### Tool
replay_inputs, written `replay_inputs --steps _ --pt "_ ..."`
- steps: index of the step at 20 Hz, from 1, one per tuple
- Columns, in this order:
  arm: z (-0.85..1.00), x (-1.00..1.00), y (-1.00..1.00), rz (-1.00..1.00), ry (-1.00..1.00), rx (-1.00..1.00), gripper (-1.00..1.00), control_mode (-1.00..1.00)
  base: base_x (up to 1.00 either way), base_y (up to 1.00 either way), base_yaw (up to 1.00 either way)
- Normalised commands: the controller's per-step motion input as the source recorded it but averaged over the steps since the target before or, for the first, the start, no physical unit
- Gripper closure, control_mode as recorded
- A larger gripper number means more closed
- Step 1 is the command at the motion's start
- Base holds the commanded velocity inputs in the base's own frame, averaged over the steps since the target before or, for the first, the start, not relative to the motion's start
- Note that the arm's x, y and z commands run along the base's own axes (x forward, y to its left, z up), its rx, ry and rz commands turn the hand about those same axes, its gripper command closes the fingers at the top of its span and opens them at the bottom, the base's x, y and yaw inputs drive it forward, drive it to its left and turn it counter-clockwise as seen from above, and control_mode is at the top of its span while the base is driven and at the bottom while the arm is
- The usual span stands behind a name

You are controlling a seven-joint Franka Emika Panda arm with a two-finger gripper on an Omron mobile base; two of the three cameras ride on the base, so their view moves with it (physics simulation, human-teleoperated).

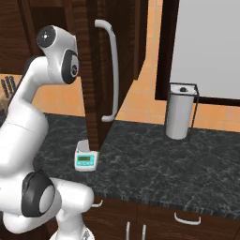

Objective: Pick the yogurt and place it on the digital scale for weighing, and close the cabinet.

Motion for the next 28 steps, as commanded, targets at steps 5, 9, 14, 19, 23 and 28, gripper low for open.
replay_inputs --steps 5,9,14,19,23,28 --pt "0.01 0.72 -0.01 -0.04 0.01 0.0 -1.0 -1.0 0.0 0.0 0.0" --pt "0.0 0.67 -0.03 0.0 0.01 0.0 -1.0 -1.0 0.0 0.0 0.0" --pt "0.0 0.42 -0.08 0.0 0.01 0.0 -1.0 -1.0 0.0 0.0 0.0" --pt "0.0 0.41 -0.08 0.0 0.06 0.0 -1.0 -1.0 0.0 0.0 0.0" --pt "-0.01 0.4 -0.03 0.0 0.0 0.0 -1.0 -1.0 0.0 0.0 0.0" --pt "-0.12 0.34 0.0 0.0 0.0 0.0 -1.0 -1.0 0.0 0.0 0.0"
